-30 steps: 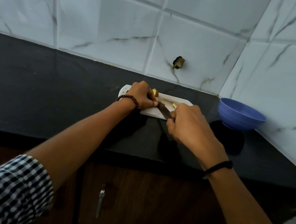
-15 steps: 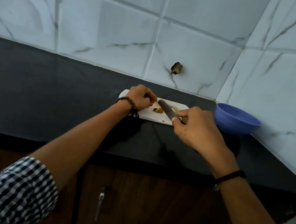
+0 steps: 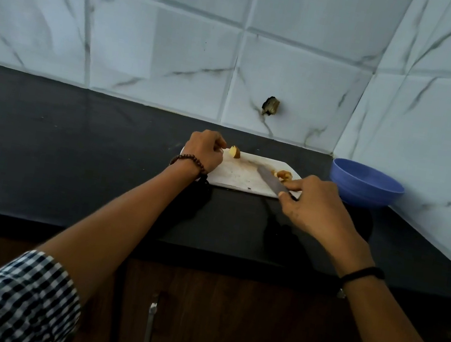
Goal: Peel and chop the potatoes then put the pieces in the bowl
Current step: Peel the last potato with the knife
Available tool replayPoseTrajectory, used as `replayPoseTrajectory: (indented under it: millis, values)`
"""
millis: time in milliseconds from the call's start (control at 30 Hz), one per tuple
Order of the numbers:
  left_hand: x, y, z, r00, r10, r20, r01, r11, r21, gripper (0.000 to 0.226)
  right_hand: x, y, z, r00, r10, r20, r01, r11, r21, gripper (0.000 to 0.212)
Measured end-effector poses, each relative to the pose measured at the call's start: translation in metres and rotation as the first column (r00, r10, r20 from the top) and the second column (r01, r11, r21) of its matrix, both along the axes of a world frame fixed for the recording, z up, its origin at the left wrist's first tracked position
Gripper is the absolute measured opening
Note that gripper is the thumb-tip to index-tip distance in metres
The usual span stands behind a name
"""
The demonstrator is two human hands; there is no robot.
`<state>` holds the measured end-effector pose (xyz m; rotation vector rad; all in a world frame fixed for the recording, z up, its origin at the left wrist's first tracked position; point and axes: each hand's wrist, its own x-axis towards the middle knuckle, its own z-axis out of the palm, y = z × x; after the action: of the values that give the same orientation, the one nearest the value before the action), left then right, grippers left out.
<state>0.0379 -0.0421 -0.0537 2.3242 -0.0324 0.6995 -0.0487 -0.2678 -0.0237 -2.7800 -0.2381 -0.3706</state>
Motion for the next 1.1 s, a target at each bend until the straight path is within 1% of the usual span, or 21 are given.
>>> replayPoseTrajectory:
  millis: [100,167,267,367,433,533,600,700,767,833,900,1000,1067,1100]
  values:
    - [0.001,0.001,0.0,1.0,0.022,0.02,-0.022,1.0,0.016,0.023,0.007,-0.009,-0.002,1.0,0.01,-0.013,-0.01,0.999,0.051,0.043]
    - [0.002,0.0,0.001,0.999,0.034,0.013,-0.034,0.999,0.014,0.023,0.011,-0.008,-0.004,0.999,0.037,0.016,-0.038,0.995,0.091,0.042]
    - [0.005,-0.003,0.006,0.999,0.053,0.0,-0.053,0.998,0.041,0.025,0.023,0.0,-0.009,0.991,0.09,0.102,-0.102,0.987,0.123,0.035]
    - [0.014,-0.01,0.013,0.997,0.08,0.003,-0.08,0.99,0.115,0.023,0.037,0.008,-0.015,0.979,0.105,0.173,-0.134,0.976,0.17,0.024]
    - [0.023,-0.014,0.016,0.996,0.093,-0.012,-0.09,0.985,0.145,0.021,0.043,0.012,-0.019,0.97,0.094,0.222,-0.141,0.969,0.204,0.023]
    - [0.037,-0.021,0.021,0.99,0.108,-0.086,-0.093,0.981,0.169,0.018,0.047,0.014,-0.026,0.954,0.083,0.29,-0.149,0.966,0.213,0.021]
    - [0.046,-0.024,0.025,0.978,0.149,-0.149,-0.105,0.958,0.268,0.025,0.048,0.013,-0.028,0.944,0.087,0.318,-0.164,0.96,0.226,0.02]
    - [0.058,-0.028,0.025,0.941,0.277,-0.194,-0.158,0.868,0.471,0.043,0.046,0.011,-0.028,0.931,0.079,0.356,-0.184,0.945,0.272,0.027]
    - [0.064,-0.029,0.025,0.924,0.318,-0.21,-0.167,0.833,0.528,0.046,0.047,0.01,-0.028,0.926,0.071,0.371,-0.188,0.938,0.29,0.03]
    - [0.066,-0.029,0.027,0.921,0.325,-0.213,-0.152,0.805,0.573,0.047,0.047,0.01,-0.028,0.92,0.08,0.384,-0.199,0.938,0.282,0.031]
    - [0.065,-0.029,0.03,0.925,0.299,-0.234,-0.111,0.802,0.587,0.045,0.048,0.01,-0.029,0.913,0.096,0.396,-0.216,0.938,0.271,0.03]
    - [0.056,-0.026,0.034,0.951,0.197,-0.24,-0.031,0.828,0.56,0.035,0.049,0.008,-0.031,0.917,0.102,0.386,-0.225,0.93,0.289,0.028]
    - [0.045,-0.022,0.034,0.969,0.064,-0.237,0.065,0.863,0.502,0.028,0.05,0.006,-0.031,0.923,0.093,0.373,-0.217,0.927,0.306,0.027]
    - [0.04,-0.018,0.034,0.963,-0.03,-0.269,0.152,0.882,0.446,0.027,0.05,0.006,-0.031,0.926,0.089,0.366,-0.211,0.927,0.309,0.026]
